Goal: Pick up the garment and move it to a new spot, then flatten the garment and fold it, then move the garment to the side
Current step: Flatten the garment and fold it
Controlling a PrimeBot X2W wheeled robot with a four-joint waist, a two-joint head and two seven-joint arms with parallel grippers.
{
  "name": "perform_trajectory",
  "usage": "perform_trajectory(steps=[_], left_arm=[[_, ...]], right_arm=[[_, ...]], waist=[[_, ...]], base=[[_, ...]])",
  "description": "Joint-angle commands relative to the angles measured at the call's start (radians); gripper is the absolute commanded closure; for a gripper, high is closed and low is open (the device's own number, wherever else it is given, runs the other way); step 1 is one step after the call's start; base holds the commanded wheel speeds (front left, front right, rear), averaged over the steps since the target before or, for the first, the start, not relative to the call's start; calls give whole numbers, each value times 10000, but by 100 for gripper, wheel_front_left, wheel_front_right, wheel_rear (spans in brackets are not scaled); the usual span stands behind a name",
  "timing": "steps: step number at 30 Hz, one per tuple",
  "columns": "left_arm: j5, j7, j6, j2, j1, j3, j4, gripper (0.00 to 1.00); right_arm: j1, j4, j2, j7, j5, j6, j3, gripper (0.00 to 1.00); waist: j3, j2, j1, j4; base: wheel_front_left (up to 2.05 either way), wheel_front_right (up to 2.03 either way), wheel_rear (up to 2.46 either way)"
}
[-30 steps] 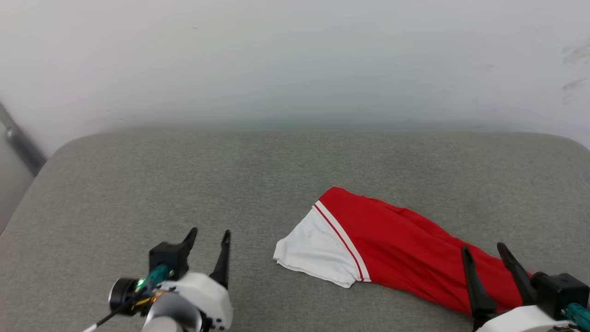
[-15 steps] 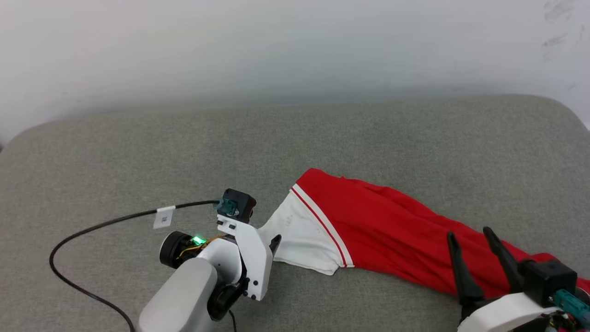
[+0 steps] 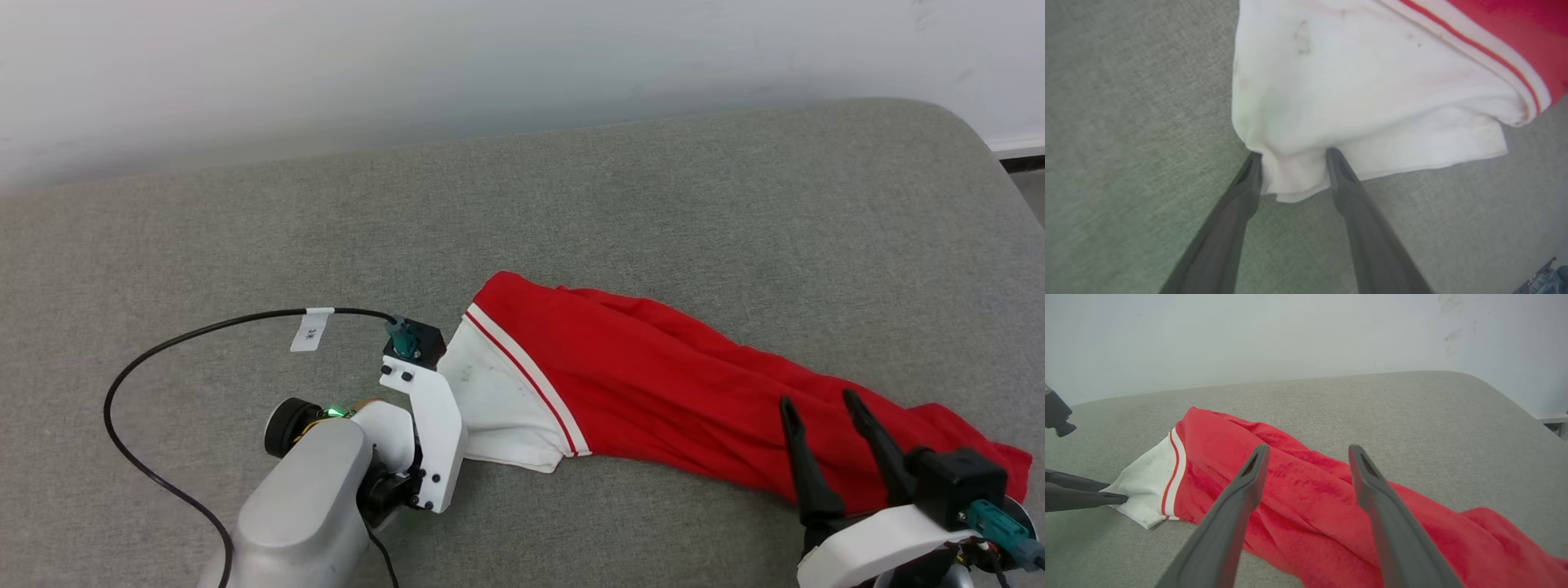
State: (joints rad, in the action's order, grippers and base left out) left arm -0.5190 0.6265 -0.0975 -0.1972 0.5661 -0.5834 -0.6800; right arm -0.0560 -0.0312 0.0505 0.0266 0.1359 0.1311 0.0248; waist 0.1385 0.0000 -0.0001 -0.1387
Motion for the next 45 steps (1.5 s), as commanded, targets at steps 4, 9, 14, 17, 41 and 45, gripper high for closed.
perform_trajectory(steps=[4, 9, 14, 17, 41, 45], left_arm=[[37, -287, -22, 47, -283, -216, -247, 100], [286, -1813, 376, -238, -106, 158, 441, 100], [398, -2882, 892, -731, -711, 544, 1578, 100], [361, -2972, 1233, -1202, -1343, 767, 2530, 100], [-334, -4209, 3254, -2329, -5374, 2415, 5877, 0], [43, -5607, 3232, -2051, -5019, 2493, 6071, 0]], right_arm=[[180, 215, 5, 191, 117, -7, -21, 0], [128, 228, 3, 256, 92, -5, -136, 0], [-108, 85, 14, 165, 21, -7, -379, 0], [-213, -71, 17, 90, -5, -7, -526, 0], [-802, -436, 1, -887, 597, -7, -1717, 0], [-821, -245, 1, -1252, 624, -5, -2227, 0]], waist=[[-32, 0, 1, 52], [-340, 0, 1, 403], [-709, 0, 1, 955], [-831, 0, 1, 1302], [-1456, 0, 1, 1779], [-1574, 0, 1, 1797]], base=[[0, 0, 0], [0, 0, 0], [0, 0, 0], [0, 0, 0], [0, 0, 0], [0, 0, 0]])
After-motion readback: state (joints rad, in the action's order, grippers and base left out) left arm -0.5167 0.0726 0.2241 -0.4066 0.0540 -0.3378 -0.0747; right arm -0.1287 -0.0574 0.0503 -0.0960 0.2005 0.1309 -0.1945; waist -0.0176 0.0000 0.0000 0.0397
